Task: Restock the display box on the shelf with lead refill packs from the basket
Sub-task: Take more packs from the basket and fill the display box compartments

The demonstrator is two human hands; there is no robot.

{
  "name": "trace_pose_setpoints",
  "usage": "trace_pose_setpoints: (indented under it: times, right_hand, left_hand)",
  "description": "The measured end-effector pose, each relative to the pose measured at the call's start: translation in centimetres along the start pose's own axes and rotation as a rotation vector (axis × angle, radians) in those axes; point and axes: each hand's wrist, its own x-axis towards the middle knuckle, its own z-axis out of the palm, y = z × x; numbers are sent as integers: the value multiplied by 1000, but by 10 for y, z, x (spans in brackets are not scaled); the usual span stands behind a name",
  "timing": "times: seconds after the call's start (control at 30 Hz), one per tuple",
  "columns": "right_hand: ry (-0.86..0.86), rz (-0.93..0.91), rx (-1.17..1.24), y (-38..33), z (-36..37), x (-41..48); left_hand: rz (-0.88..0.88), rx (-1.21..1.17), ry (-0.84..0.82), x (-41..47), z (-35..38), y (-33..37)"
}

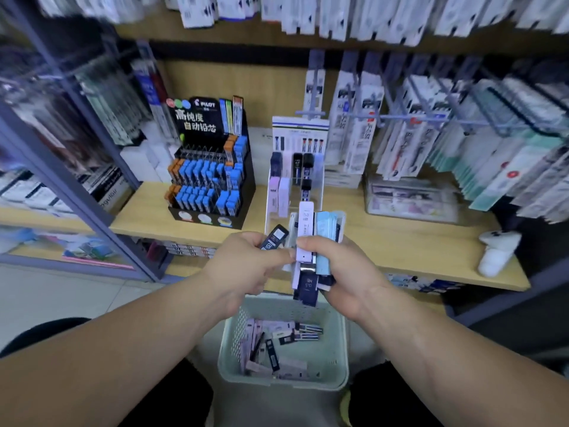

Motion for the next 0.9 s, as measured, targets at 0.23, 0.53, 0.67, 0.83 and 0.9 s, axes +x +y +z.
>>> trace_pose_setpoints:
  times: [0.23, 0.53, 0.67, 0.83, 0.9]
  right_hand:
    - [11, -47, 45, -30, -16, 9]
    - [92, -40, 79, -46, -23, 61]
    - [105, -58, 95, -45, -18, 77]
    - [130, -55, 104, -41, -11, 88]
    - [109, -51, 99, -42, -12, 91]
  left_hand:
    - [-72, -93, -155, 23, 19, 22]
    - [39, -109, -192, 78, 20, 39]
    - [129, -158, -143, 98, 17, 41]
    - [180, -140, -151, 111, 16, 45]
    - [146, -157, -196, 114, 14, 46]
